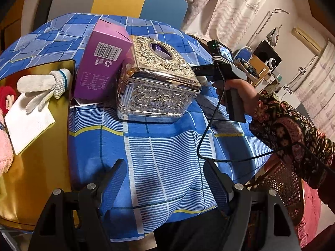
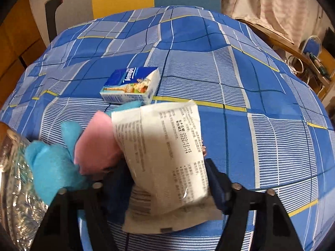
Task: Organize soft objects
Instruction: 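Grasp the white printed packet with the right tool while the left tool moves to the table, then grasp the brown satin scrunchie with the left tool and lift it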
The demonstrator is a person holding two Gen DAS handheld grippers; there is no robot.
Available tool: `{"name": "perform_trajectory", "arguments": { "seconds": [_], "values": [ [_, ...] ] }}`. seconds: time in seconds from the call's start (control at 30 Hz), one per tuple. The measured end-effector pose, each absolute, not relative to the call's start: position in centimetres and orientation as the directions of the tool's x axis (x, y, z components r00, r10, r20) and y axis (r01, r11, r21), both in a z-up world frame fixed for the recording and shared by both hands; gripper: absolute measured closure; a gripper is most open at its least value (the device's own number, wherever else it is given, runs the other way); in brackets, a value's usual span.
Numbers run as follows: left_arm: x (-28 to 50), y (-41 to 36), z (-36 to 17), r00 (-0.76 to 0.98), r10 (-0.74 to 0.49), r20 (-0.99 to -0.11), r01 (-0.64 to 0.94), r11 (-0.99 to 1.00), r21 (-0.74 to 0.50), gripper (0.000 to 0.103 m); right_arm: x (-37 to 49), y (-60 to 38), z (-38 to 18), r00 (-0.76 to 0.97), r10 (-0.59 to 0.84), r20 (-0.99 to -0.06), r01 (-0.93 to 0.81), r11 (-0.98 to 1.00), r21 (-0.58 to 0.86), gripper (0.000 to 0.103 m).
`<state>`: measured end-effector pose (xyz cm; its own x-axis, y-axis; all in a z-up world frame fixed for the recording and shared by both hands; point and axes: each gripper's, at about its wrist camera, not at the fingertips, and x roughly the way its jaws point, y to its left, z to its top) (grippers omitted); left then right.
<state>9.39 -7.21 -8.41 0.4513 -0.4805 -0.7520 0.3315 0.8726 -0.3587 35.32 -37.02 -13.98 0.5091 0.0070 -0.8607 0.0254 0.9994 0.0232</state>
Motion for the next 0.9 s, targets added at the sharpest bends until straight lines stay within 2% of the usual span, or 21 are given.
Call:
{"name": "perform_trajectory", "arguments": {
  "seconds": [0.27, 0.47, 0.6, 0.73, 0.9],
  "values": [
    [10.3, -8.6, -7.3, 0.449, -0.497, -0.742, 0.353, 0.862, -0.364, 0.026, 31.9, -40.0, -13.3, 0.481, 0.032, -0.876, 0.087, 0.993, 0.084, 0.041],
    [12.3, -12.1, -4.7, 0.450, -0.529, -0.719, 0.421, 0.836, -0.351, 0.026, 26.8, -42.9, -13.8, 0.419, 0.038, -0.907, 0.133, 0.986, 0.103, 0.041],
    [14.1, -15.3, -2.1, 0.470, -0.532, -0.704, 0.478, 0.824, -0.304, 0.026, 24.1, -43.7, -13.9, 0.440, 0.037, -0.897, 0.113, 0.989, 0.096, 0.041],
    [17.2, -17.9, -0.7, 0.439, -0.563, -0.700, 0.488, 0.804, -0.340, 0.026, 23.0, -44.3, -14.0, 0.471, 0.061, -0.880, 0.126, 0.983, 0.135, 0.041],
    [22.4, -21.8, -0.1, 0.442, -0.488, -0.753, 0.454, 0.845, -0.281, 0.026, 23.5, -44.6, -13.9, 0.455, 0.082, -0.887, 0.145, 0.976, 0.164, 0.041]
  ]
}}
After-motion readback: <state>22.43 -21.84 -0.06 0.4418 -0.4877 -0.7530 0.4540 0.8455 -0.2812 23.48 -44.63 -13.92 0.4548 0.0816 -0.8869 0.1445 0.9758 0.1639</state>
